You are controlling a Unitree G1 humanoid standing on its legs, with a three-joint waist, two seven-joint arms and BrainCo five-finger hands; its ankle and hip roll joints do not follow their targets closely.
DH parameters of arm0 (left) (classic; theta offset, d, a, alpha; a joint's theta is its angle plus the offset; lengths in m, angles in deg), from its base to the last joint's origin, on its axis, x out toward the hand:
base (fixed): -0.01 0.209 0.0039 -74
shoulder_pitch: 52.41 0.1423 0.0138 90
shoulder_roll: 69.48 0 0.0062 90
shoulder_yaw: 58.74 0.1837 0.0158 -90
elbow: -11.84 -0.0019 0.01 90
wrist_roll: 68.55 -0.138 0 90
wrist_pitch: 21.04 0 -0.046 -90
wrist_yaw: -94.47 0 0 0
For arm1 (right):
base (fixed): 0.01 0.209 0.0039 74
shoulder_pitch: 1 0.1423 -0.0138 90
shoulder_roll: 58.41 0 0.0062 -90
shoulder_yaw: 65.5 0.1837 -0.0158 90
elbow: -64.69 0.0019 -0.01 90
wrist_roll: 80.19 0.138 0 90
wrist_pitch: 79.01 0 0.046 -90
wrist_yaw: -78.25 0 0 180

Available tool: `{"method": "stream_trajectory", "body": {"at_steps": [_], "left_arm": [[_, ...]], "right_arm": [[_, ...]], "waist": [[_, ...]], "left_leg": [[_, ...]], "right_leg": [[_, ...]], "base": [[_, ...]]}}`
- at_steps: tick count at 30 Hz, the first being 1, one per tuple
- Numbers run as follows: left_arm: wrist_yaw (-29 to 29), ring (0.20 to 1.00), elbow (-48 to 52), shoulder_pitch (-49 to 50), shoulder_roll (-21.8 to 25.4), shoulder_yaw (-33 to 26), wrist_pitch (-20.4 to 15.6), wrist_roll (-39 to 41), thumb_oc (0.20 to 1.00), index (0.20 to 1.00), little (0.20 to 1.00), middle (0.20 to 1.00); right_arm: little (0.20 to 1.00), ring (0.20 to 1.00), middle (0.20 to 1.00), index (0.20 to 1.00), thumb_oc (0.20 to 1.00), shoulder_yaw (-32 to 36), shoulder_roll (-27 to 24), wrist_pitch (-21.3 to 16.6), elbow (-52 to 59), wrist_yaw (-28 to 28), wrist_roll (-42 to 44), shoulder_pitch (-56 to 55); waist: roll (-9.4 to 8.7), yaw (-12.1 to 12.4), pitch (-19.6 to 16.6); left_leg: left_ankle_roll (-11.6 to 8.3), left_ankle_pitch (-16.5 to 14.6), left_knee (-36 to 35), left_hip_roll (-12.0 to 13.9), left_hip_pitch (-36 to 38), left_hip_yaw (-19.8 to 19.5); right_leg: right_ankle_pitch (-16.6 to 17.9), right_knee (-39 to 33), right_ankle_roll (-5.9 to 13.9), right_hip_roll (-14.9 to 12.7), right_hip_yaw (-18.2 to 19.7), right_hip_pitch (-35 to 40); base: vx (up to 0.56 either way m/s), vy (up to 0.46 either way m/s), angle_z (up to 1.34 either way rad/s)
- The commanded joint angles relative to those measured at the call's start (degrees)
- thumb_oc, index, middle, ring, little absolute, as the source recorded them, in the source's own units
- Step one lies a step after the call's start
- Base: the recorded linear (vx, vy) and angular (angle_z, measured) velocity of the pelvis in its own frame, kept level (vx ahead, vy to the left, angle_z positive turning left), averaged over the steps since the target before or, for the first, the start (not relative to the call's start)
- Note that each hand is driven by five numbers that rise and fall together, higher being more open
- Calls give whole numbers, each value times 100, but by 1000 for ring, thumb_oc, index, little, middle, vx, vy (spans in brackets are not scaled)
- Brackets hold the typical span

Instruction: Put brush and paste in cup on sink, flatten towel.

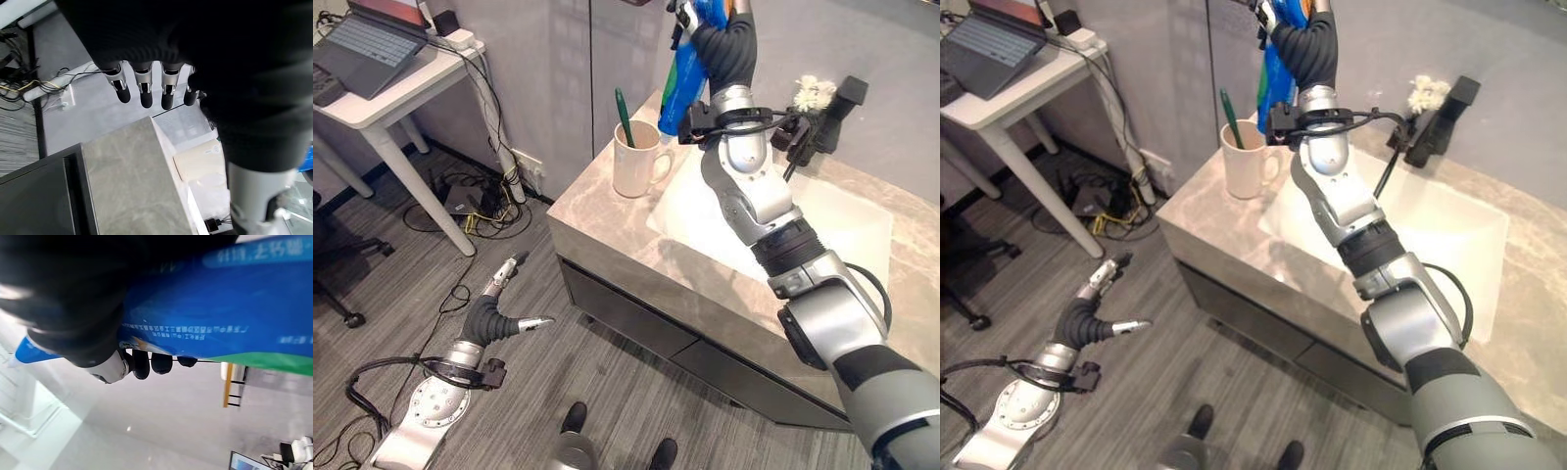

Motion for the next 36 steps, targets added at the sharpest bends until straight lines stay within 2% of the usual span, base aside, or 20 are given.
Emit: {"method": "stream_trajectory", "body": {"at_steps": [1, 20, 36], "left_arm": [[-9, 1000, 295, -174, 500, 120, -336, 158, 1000, 1000, 1000, 1000], [-79, 1000, 196, -322, 581, 220, -323, 163, 1000, 1000, 1000, 1000], [5, 1000, 140, -390, 483, 197, -243, 31, 1000, 1000, 1000, 1000]], "right_arm": [[200, 200, 200, 200, 200, 65, -350, -265, -15, 164, -263, 873], [200, 200, 200, 200, 200, 123, -764, -327, -324, 357, -256, 1252], [200, 200, 200, 200, 200, 137, -457, -285, -156, 268, -292, 935]], "waist": [[-348, 81, -115], [-389, 244, -70], [-406, 182, -6]], "left_leg": [[262, -21, 28, -277, -204, -151], [303, 15, 28, -508, -498, -493], [354, -10, 28, -548, -494, -461]], "right_leg": [[76, 4, 424, -602, 25, 488], [129, 4, 505, -724, -272, 499], [177, 4, 503, -771, -230, 479]], "base": [[12, 9, 19], [16, 13, 12], [3, 6, 4]]}}
